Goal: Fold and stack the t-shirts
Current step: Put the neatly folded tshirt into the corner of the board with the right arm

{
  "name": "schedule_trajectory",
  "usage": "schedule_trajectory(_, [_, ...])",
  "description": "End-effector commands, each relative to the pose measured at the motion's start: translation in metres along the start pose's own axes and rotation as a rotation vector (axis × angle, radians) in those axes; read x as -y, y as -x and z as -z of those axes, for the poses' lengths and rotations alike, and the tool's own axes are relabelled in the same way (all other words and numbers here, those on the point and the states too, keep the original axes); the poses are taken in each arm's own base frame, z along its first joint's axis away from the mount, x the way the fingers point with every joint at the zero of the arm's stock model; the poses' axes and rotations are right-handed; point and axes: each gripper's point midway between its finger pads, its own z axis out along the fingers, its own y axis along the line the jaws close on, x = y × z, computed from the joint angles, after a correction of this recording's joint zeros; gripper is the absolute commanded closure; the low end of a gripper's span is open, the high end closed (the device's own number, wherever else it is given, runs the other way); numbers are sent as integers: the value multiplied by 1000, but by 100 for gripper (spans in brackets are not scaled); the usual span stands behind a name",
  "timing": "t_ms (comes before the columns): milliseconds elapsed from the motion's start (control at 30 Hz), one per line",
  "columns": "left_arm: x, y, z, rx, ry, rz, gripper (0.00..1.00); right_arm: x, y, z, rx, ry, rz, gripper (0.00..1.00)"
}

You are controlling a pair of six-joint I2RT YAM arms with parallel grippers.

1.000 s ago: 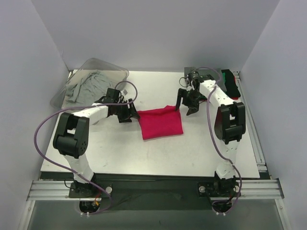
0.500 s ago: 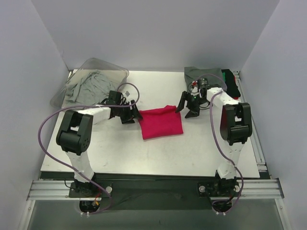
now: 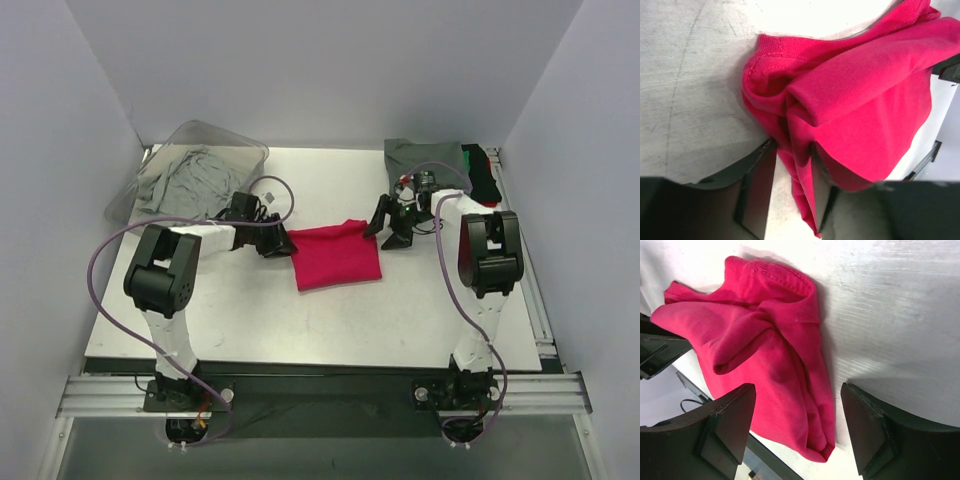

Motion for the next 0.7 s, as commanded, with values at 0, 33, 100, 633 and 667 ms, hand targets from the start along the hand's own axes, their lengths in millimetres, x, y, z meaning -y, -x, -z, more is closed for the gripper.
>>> schedule_trajectory(0, [-19, -20, -10, -44, 44, 11, 58, 11, -13, -17, -37, -13, -6, 29])
schedule_trajectory(33, [-19, -21, -9, -46, 47, 13, 63, 11, -17, -20, -49, -15, -3, 29])
schedule_trajectory(100, [-22, -25, -10, -53, 50, 17, 69, 9, -21, -25, -56, -22, 7, 28])
schedule_trajectory(633, [-22, -31, -11, -56, 35, 18, 83, -9, -46, -58, -109, -54, 61, 50])
schedule_trajectory(667, [-19, -31, -11, -53, 28, 11, 83, -11, -47, -59, -110, -56, 67, 57])
